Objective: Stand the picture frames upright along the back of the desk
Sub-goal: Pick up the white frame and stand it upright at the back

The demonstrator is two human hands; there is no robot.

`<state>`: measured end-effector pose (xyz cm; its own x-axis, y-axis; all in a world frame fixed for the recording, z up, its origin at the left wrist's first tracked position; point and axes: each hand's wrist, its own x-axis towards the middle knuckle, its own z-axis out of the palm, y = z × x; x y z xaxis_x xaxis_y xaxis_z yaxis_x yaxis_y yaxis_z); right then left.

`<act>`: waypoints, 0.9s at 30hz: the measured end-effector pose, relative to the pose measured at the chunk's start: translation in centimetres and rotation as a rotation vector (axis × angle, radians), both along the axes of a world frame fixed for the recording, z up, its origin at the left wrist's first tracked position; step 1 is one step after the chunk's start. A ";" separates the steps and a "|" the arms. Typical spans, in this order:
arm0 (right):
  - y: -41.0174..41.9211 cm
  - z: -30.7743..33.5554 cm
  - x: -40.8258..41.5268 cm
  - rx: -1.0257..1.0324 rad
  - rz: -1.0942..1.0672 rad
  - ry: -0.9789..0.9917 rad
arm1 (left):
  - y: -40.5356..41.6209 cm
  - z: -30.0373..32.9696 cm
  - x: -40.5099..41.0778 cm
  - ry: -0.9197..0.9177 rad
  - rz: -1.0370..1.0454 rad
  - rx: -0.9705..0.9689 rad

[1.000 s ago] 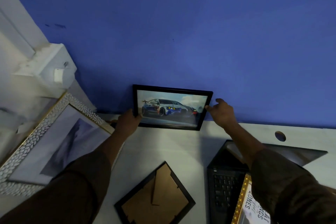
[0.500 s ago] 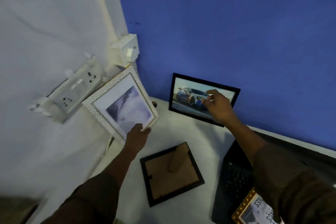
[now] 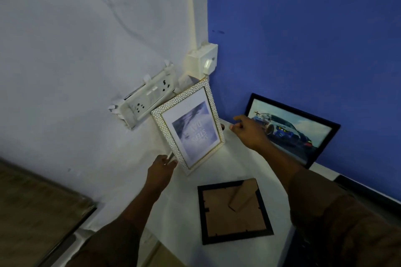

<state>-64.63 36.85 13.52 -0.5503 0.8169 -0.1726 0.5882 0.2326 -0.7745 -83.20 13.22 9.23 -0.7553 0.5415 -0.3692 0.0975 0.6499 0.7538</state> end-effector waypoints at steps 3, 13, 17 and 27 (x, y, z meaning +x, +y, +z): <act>1.6 -1.4 -3.2 -0.009 -0.010 -0.018 | 1.3 -0.9 -2.0 0.019 -0.035 -0.036; 6.3 -5.5 -10.5 -0.032 0.049 -0.057 | 6.3 -5.7 -6.6 0.034 -0.313 -0.150; 6.5 -6.9 -11.6 0.007 0.070 -0.057 | 6.5 -6.6 -7.0 -0.053 -0.287 -0.151; 4.8 -4.5 -5.7 0.093 -0.058 0.035 | 3.5 -2.1 -3.6 0.021 -0.307 0.140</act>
<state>-70.34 41.60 9.00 -0.5061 0.8591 -0.0760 0.5756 0.2708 -0.7716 -86.83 16.67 7.09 -0.5558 0.7890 -0.2618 0.2887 0.4785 0.8293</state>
